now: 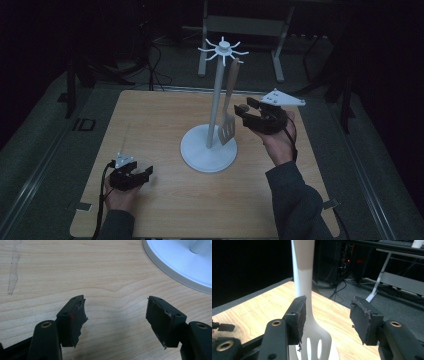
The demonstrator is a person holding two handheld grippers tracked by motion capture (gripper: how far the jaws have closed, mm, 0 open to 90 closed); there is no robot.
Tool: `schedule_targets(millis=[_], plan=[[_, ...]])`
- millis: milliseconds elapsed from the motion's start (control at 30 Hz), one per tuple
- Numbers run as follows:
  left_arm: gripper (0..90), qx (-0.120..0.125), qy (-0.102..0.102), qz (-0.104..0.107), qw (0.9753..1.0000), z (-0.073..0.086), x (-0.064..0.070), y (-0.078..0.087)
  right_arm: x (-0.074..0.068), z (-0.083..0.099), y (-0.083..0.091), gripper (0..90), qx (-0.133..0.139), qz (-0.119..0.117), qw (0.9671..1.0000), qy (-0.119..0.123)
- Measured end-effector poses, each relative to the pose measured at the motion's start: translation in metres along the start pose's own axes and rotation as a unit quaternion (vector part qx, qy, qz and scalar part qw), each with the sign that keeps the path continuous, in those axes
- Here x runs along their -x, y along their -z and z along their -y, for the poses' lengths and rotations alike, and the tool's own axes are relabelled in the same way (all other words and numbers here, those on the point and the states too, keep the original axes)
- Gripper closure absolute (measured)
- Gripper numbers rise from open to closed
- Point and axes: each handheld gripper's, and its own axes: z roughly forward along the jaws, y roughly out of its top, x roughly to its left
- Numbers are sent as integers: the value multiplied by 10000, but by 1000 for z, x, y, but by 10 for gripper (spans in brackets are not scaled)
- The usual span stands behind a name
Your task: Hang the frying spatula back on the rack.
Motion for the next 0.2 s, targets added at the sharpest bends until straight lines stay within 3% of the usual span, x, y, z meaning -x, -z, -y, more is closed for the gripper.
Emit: schedule_targets(millis=[200], plan=[[320,5,-16,-3,10000,0,0,0,14,25,4,457,-142,141,9996,-184]])
